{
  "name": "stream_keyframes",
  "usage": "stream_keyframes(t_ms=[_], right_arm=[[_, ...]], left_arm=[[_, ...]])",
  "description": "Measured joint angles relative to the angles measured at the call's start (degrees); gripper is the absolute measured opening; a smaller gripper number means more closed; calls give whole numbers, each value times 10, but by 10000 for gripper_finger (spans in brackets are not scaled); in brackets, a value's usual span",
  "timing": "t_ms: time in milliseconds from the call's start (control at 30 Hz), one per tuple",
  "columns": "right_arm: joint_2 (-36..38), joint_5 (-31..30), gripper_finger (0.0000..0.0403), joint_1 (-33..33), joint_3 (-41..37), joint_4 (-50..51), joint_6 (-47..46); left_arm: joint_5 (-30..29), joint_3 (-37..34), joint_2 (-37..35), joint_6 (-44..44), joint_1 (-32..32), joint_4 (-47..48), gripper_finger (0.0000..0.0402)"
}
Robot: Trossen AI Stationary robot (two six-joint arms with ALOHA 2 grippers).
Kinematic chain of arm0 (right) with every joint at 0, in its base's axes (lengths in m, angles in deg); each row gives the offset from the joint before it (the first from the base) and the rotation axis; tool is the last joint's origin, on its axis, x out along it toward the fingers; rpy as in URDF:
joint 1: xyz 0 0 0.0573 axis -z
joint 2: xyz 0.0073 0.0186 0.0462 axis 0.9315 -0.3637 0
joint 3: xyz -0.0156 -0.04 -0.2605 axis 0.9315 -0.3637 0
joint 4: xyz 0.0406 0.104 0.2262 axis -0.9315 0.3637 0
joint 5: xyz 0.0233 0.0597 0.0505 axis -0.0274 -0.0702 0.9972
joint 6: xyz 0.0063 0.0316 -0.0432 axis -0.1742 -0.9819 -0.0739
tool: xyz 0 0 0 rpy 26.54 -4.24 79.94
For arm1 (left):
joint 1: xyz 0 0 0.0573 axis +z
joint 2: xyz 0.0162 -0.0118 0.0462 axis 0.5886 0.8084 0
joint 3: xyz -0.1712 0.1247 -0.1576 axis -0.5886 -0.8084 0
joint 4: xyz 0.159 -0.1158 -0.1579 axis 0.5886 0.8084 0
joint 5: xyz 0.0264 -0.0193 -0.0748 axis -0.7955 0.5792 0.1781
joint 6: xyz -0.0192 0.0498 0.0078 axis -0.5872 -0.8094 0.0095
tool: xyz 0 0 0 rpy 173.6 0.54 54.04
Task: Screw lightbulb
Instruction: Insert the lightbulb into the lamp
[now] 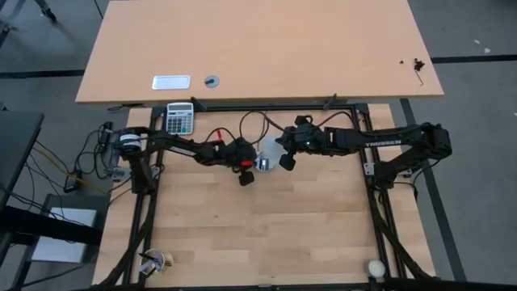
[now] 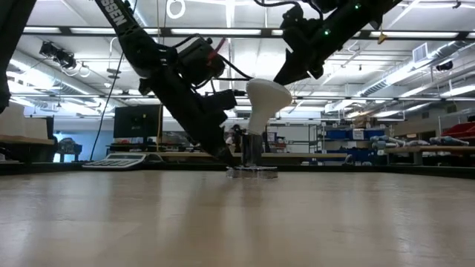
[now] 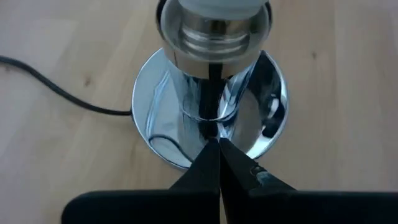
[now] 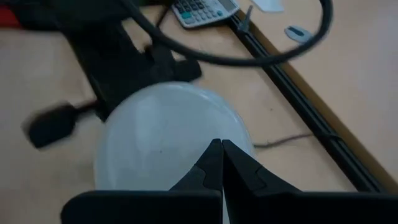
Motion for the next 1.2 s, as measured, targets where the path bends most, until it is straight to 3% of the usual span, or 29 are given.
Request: stream_keyframes(t_ms=[167,667,1200], right_arm=[[-1,3,8,-8,-1,-9,-1],[-2,50,9,-8,-1,-73,2],[-12,52,9,-2,0,-101,3]], left_arm=[[6,-2,-18,-7,-5,33,0],[15,-2,-11,-1,-5,-4,0],[25,0,-11,-4,-5,-37,0]])
